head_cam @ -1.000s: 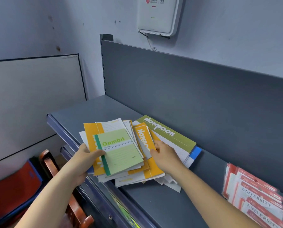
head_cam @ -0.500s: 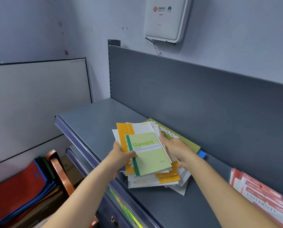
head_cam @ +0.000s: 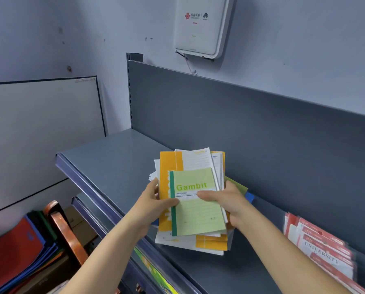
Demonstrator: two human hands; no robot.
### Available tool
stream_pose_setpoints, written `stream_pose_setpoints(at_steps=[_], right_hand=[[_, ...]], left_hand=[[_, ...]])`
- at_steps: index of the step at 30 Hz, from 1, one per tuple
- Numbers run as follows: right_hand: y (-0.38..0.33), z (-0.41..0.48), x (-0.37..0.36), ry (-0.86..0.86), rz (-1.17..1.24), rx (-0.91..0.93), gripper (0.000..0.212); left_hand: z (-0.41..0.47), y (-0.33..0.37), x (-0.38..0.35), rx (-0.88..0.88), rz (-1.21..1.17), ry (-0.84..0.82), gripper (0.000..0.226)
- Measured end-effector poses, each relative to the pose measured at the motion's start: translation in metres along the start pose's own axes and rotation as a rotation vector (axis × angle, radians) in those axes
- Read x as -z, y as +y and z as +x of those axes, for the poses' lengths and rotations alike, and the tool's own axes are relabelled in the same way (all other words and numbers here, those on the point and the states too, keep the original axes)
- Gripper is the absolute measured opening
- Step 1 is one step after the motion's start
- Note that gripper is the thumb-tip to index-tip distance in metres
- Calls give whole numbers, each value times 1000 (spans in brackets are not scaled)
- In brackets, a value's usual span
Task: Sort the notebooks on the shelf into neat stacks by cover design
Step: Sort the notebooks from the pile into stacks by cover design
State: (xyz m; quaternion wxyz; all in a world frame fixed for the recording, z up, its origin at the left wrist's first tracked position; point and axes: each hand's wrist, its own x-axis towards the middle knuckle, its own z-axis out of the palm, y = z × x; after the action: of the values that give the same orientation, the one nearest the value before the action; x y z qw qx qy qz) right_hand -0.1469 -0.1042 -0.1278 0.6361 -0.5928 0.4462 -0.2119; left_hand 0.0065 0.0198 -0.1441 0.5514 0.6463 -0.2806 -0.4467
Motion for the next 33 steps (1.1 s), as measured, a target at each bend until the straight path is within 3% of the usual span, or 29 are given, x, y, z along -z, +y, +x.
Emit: stream_pose_setpoints(at_steps=[4,6,8,12,17,27,33], right_hand=[[-14,-26,22,36,209,14,45],[-16,-42,33,47,231,26,51],[-15,-61,44,112,196,55,43],[-1,-103,77,323,77,74,30],[23,-168,124,519,-12,65,20],[102,-329,243,827,185,90,12],[151,-443,320,952,168,103,10]], left_hand=[[-11,25,-4,0,-205,-222,69],[-18,34,-16,54,-233,-345,60],[-22,35,-34,63,-231,-407,48],[-30,21,-83,48,-249,-454,33],[-66,9,-148,13,-215,-503,33],[-186,-17,-291,90,-223,-577,26],[-278,-53,-399,78,-214,-615,24]])
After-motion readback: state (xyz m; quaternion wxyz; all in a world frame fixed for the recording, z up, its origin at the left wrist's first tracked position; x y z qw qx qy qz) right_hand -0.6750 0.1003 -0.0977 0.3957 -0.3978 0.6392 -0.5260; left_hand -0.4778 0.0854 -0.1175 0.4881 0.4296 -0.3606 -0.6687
